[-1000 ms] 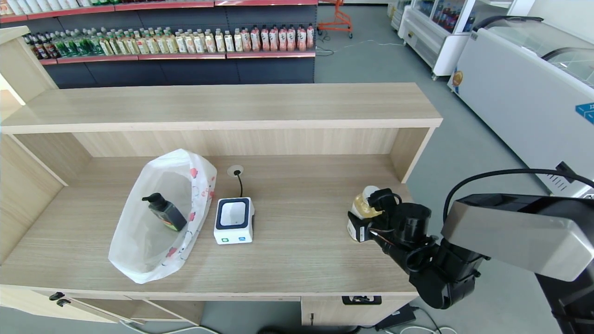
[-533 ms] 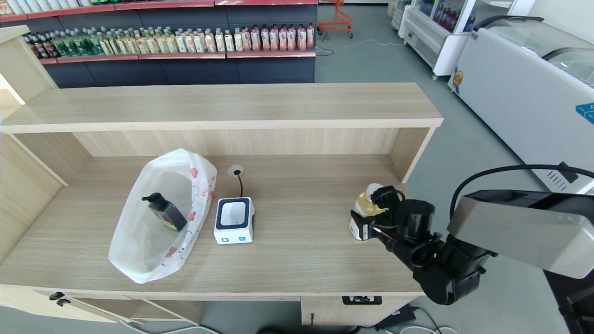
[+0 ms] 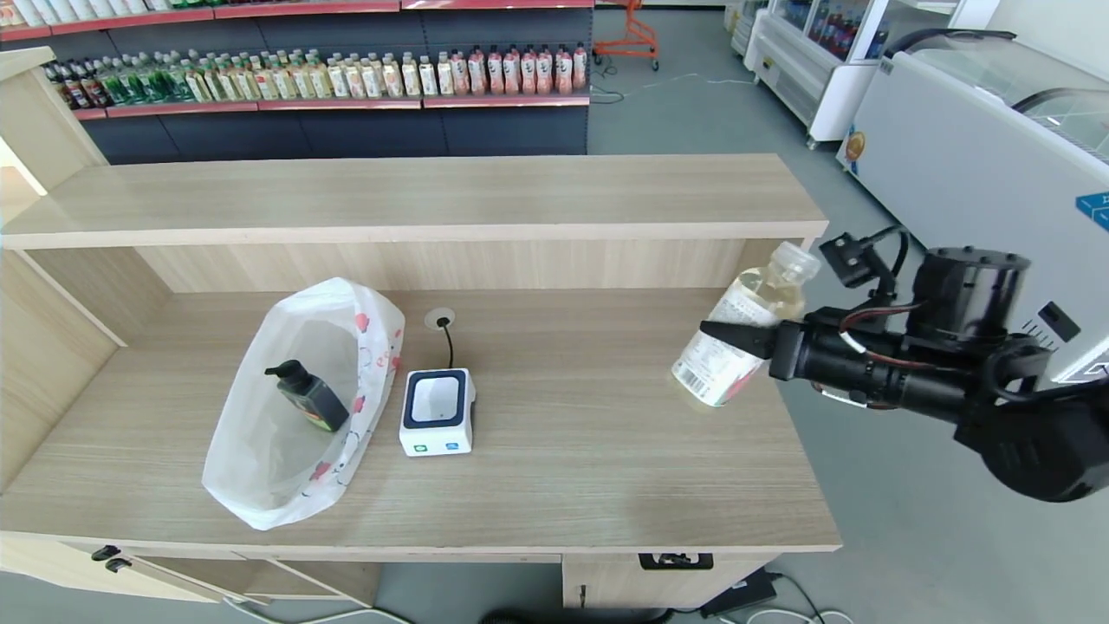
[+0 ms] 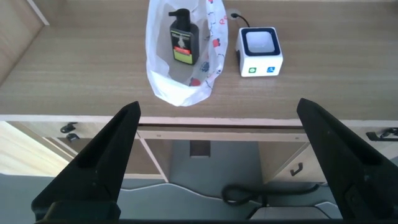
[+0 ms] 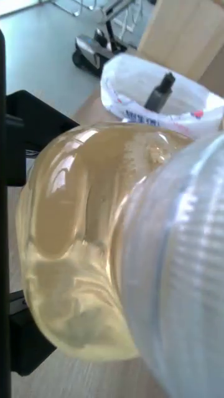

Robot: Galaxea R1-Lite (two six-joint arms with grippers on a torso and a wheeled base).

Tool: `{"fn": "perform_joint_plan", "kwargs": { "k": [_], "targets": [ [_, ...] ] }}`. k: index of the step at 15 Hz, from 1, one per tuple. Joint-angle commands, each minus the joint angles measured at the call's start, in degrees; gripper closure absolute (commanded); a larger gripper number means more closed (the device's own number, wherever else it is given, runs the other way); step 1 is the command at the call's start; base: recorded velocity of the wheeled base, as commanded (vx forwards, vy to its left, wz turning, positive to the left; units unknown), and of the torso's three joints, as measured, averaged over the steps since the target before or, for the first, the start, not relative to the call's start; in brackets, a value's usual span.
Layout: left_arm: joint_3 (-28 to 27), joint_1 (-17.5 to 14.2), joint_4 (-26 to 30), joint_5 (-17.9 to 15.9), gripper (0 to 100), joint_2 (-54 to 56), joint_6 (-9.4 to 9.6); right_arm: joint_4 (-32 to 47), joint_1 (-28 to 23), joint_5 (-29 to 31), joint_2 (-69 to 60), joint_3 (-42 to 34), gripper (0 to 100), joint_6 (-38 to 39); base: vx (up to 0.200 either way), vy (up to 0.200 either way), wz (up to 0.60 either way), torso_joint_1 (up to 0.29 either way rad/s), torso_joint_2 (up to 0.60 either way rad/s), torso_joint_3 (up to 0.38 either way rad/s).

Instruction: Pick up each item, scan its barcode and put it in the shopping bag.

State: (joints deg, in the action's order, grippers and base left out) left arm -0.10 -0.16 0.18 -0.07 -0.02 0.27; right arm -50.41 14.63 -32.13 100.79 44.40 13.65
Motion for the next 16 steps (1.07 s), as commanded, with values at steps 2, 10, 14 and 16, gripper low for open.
{"fn": "perform_joint_plan", "kwargs": {
  "k": [2,10,14,16],
  "targets": [
    [0.01,-0.02,-0.01,-0.01,0,0.02,0.0,7.96,0.75,-12.78,-17.82,-5.46,100,-3.02,0.0,0.0,0.0,0.0,0.0,0.0],
    [0.01,-0.02,-0.01,-0.01,0,0.02,0.0,8.13,9.28,-14.01,-19.41,-13.2,100,-9.52,0.0,0.0,0.0,0.0,0.0,0.0],
    [0.01,-0.02,-0.01,-0.01,0,0.02,0.0,8.22,15.17,-13.48,-20.02,-15.22,100,-7.41,0.0,0.0,0.0,0.0,0.0,0.0],
    [0.01,-0.02,-0.01,-0.01,0,0.02,0.0,8.13,15.87,-12.95,-20.02,-16.1,100,-5.92,0.0,0.0,0.0,0.0,0.0,0.0]
  ]
}}
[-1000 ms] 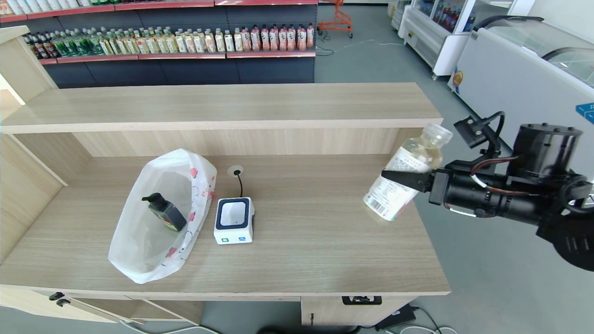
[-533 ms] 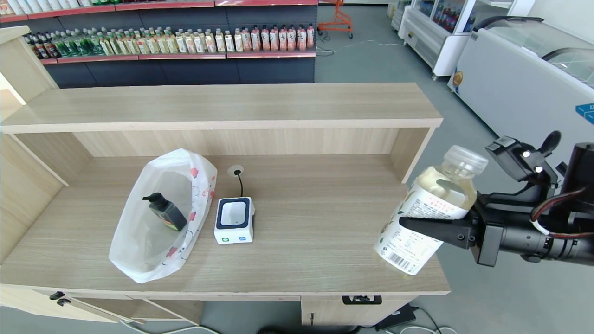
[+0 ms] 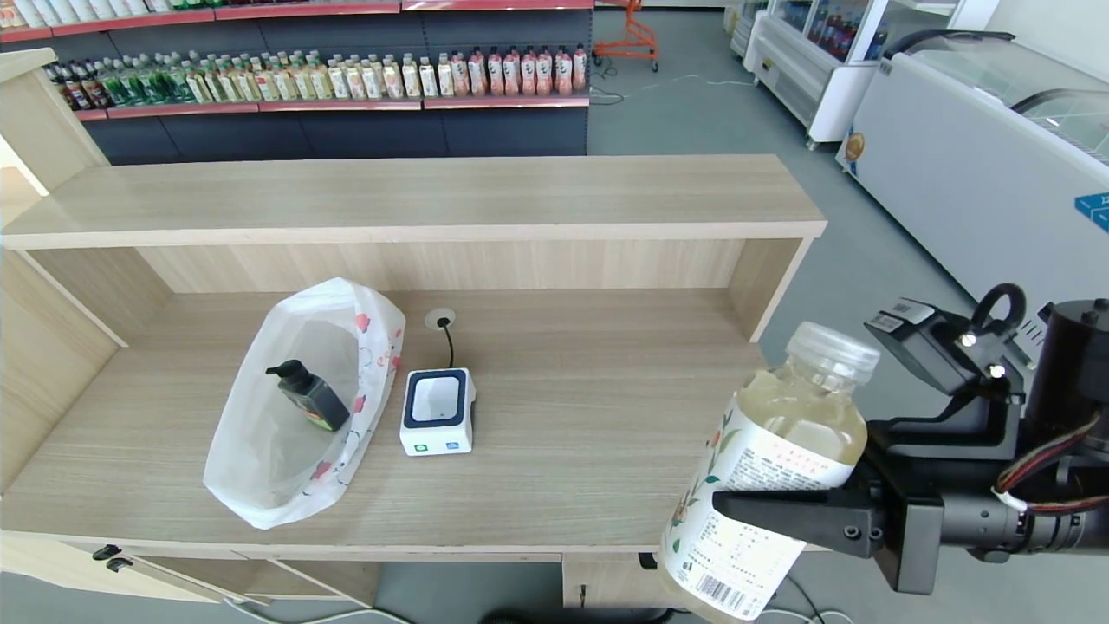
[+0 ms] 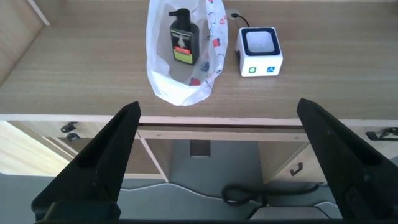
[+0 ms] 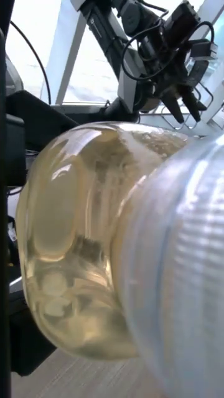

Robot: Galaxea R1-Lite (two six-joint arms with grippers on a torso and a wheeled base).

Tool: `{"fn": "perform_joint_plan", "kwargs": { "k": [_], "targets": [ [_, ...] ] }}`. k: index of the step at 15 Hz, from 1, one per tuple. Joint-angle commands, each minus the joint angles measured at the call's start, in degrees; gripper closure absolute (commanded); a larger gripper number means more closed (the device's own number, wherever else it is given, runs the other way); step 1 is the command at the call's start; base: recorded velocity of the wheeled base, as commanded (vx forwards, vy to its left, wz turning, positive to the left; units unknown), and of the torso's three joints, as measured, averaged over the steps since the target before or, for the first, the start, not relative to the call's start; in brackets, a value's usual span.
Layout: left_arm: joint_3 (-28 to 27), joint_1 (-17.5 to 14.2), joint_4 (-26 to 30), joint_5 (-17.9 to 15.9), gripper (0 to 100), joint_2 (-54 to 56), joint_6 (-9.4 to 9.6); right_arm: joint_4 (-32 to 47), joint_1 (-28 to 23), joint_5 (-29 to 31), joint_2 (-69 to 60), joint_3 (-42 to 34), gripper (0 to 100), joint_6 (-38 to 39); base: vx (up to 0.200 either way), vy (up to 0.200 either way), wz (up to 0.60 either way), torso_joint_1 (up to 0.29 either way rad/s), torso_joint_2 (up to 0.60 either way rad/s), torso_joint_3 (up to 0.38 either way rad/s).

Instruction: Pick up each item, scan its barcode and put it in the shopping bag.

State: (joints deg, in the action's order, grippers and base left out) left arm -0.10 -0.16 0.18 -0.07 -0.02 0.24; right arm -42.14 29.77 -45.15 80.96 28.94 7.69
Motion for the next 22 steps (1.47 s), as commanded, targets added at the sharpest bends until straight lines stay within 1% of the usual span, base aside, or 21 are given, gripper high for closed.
{"fn": "perform_joint_plan", "kwargs": {
  "k": [1,4,7,11,13,18,22],
  "targets": [
    [0.01,-0.02,-0.01,-0.01,0,0.02,0.02,-0.13,0.73,0.07,-0.1,-0.46,100,0.57,0.0,0.0,0.0,0.0,0.0,0.0],
    [0.01,-0.02,-0.01,-0.01,0,0.02,0.02,-0.13,0.82,0.42,-0.71,0.42,100,1.89,0.0,0.0,0.0,0.0,0.0,0.0],
    [0.01,-0.02,-0.01,-0.01,0,0.02,0.02,-0.13,1.52,0.59,-1.86,0.24,100,5.58,0.0,0.0,0.0,0.0,0.0,0.0],
    [0.01,-0.02,-0.01,-0.01,0,0.02,0.02,-0.31,4.24,6.31,-1.86,0.06,100,8.66,0.0,0.0,0.0,0.0,0.0,0.0],
    [0.01,-0.02,-0.01,-0.01,0,0.02,0.02,-0.48,4.77,7.45,-1.33,0.33,100,8.83,0.0,0.0,0.0,0.0,0.0,0.0],
    [0.01,-0.02,-0.01,-0.01,0,0.02,0.02,-0.75,4.86,7.45,-0.1,0.42,100,8.83,0.0,0.0,0.0,0.0,0.0,0.0],
    [0.01,-0.02,-0.01,-0.01,0,0.02,0.02,-2.59,4.86,7.62,1.13,0.59,100,8.83,0.0,0.0,0.0,0.0,0.0,0.0]
  ]
}}
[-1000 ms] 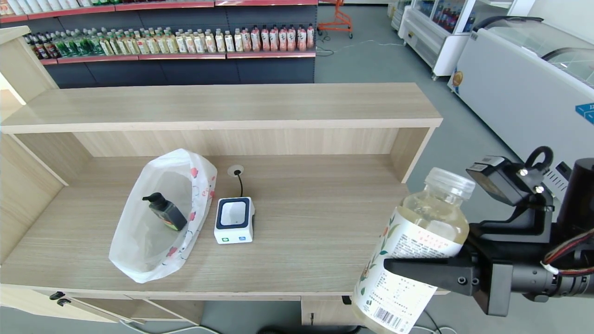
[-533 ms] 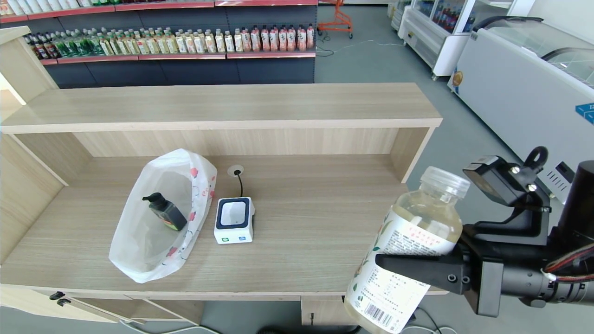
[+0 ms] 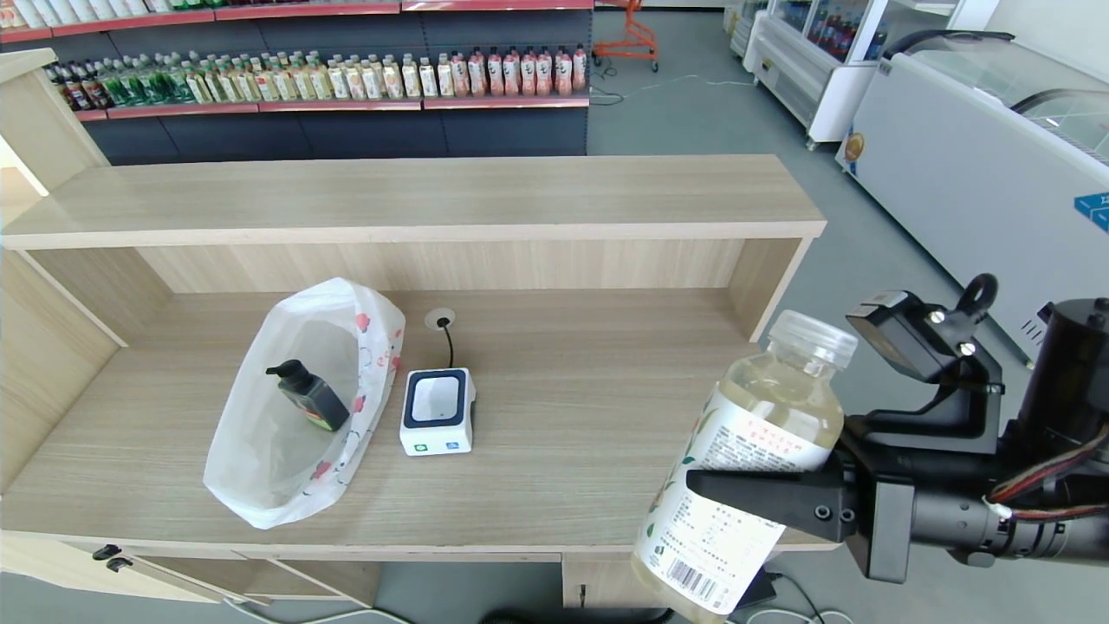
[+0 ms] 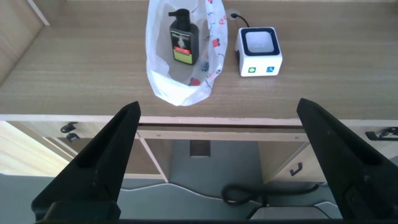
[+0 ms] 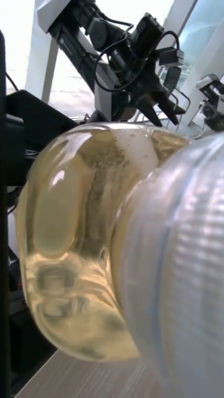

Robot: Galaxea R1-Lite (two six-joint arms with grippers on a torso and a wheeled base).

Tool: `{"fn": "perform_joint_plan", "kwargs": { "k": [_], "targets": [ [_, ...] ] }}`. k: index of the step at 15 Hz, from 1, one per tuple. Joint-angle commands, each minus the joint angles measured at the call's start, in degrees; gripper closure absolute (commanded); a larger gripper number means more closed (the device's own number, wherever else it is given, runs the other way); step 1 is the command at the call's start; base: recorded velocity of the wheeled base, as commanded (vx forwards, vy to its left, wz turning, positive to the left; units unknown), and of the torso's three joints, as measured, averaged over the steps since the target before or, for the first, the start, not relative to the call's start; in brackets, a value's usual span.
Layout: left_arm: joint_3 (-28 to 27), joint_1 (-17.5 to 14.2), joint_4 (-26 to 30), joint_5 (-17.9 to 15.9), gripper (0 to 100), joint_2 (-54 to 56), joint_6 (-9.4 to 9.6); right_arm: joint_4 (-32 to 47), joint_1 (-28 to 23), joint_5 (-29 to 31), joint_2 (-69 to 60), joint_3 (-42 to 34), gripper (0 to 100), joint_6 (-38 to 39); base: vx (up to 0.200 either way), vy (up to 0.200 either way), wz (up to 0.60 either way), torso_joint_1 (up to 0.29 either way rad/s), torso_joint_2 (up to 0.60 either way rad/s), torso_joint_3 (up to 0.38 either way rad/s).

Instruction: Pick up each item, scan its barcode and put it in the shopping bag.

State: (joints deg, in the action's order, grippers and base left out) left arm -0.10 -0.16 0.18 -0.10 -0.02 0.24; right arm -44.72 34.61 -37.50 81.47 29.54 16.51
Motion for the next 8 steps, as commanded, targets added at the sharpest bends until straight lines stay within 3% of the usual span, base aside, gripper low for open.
{"fn": "perform_joint_plan", "kwargs": {
  "k": [1,8],
  "targets": [
    [0.01,-0.02,-0.01,0.01,0,0.02,0.02,-0.02,0.02,-0.03,0.62,-0.18,100,0.02,0.0,0.0,0.0,0.0,0.0,0.0],
    [0.01,-0.02,-0.01,0.01,0,0.02,0.02,-0.11,0.02,0.32,0.97,-0.09,100,-0.16,0.0,0.0,0.0,0.0,0.0,0.0]
  ]
}}
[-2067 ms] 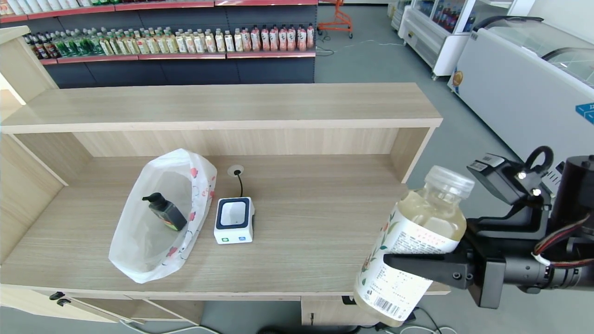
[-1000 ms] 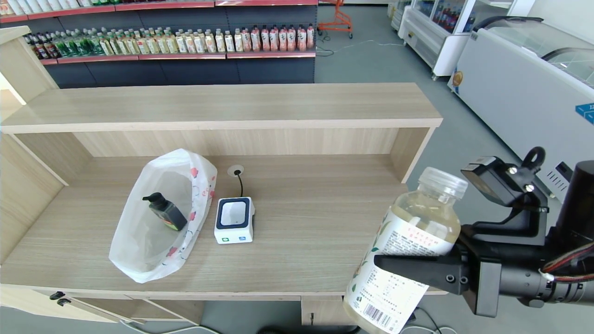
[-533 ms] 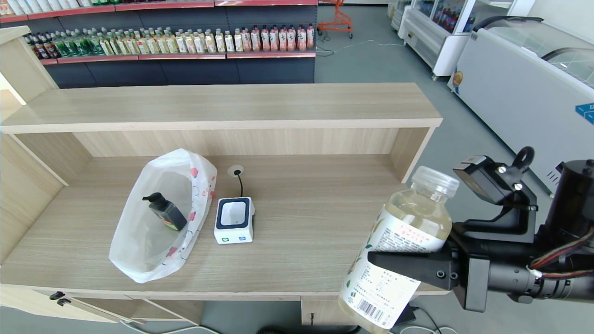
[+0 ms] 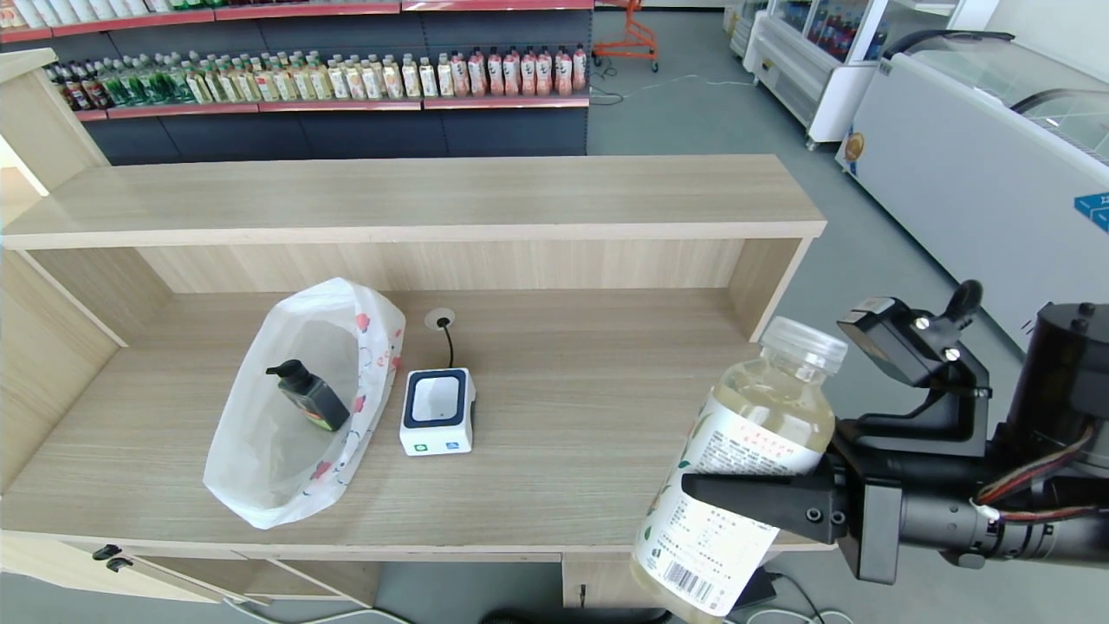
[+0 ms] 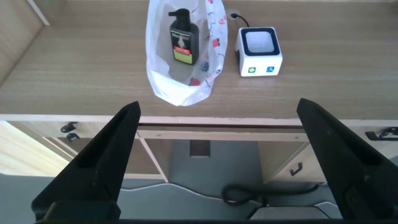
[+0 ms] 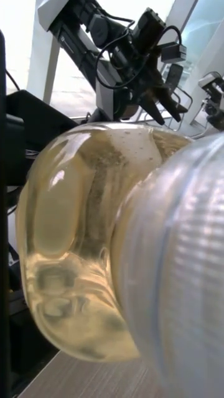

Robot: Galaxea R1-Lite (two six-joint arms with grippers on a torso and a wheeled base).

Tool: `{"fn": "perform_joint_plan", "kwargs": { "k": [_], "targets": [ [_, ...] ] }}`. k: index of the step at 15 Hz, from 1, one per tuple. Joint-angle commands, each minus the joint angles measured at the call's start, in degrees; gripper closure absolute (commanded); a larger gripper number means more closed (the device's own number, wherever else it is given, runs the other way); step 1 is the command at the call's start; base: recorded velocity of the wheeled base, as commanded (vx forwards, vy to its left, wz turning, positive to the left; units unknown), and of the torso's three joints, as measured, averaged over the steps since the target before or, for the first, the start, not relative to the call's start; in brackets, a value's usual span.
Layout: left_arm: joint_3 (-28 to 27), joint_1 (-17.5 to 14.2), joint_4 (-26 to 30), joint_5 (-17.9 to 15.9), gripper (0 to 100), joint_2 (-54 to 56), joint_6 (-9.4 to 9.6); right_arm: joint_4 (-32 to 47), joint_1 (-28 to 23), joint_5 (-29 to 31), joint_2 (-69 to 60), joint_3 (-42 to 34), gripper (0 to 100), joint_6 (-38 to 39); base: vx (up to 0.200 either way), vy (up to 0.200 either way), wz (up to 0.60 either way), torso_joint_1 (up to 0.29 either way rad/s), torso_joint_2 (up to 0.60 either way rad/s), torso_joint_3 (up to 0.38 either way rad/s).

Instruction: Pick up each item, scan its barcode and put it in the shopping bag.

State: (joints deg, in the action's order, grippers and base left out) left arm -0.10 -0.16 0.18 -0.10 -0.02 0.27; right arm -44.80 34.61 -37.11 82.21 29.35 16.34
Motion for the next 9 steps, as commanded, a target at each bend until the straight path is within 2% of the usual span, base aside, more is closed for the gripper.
{"fn": "perform_joint_plan", "kwargs": {
  "k": [1,5,7,8,9],
  "targets": [
    [0.01,-0.02,-0.01,0.01,0,0.02,0.0,-0.02,0.02,0.55,0.23,0.18,100,0.01,0.0,0.0,0.0,0.0,0.0,0.0],
    [0.01,-0.02,-0.01,0.01,0,0.02,0.0,-0.11,-0.24,3.18,-0.39,0.26,100,-1.04,0.0,0.0,0.0,0.0,0.0,0.0],
    [0.01,-0.02,-0.01,0.01,0,0.02,0.0,-0.11,-1.39,8.9,-0.3,0.97,100,-6.14,0.0,0.0,0.0,0.0,0.0,0.0],
    [0.01,-0.02,-0.01,0.01,0,0.02,0.0,-0.02,-3.76,13.03,0.05,0.97,100,-13.44,0.0,0.0,0.0,0.0,0.0,0.0],
    [0.01,-0.02,-0.01,0.01,0,0.02,0.0,-0.02,-4.37,13.73,0.14,0.88,100,-15.37,0.0,0.0,0.0,0.0,0.0,0.0]
  ]
}}
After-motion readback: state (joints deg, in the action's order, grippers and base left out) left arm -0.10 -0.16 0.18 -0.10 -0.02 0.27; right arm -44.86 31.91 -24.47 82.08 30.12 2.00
